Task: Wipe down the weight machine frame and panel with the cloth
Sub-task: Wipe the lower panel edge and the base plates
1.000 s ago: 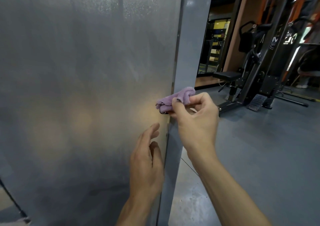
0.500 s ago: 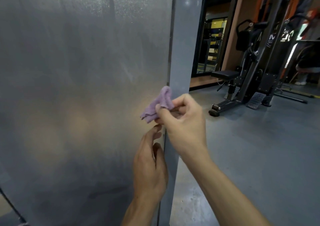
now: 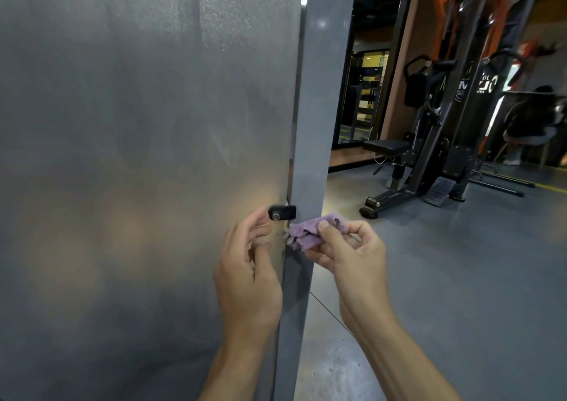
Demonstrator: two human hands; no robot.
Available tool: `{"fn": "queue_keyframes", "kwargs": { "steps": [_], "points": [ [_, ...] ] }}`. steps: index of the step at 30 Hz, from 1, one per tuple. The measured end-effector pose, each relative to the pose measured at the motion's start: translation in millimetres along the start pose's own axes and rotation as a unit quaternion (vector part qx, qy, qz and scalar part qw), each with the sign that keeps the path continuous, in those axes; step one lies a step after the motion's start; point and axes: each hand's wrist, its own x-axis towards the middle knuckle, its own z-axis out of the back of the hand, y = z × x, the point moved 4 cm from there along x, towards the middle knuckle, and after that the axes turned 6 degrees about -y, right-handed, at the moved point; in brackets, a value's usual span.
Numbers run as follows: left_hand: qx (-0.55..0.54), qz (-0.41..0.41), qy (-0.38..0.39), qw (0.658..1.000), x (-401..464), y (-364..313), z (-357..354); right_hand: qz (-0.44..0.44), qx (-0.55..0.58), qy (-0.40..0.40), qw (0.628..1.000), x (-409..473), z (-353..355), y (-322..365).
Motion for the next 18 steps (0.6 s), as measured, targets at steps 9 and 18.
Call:
{"fn": "queue_keyframes", "kwargs": {
  "steps": [9, 18],
  "points": [
    [0.006, -0.056, 0.002, 0.998, 10, -5, -2, 0.028, 0.098, 0.01, 0.995, 15, -39, 49],
    [0.039, -0.082, 0.029, 0.995, 10, -6, -7, 0.03, 0.07, -0.01, 0.997, 15, -35, 39]
  ]
}}
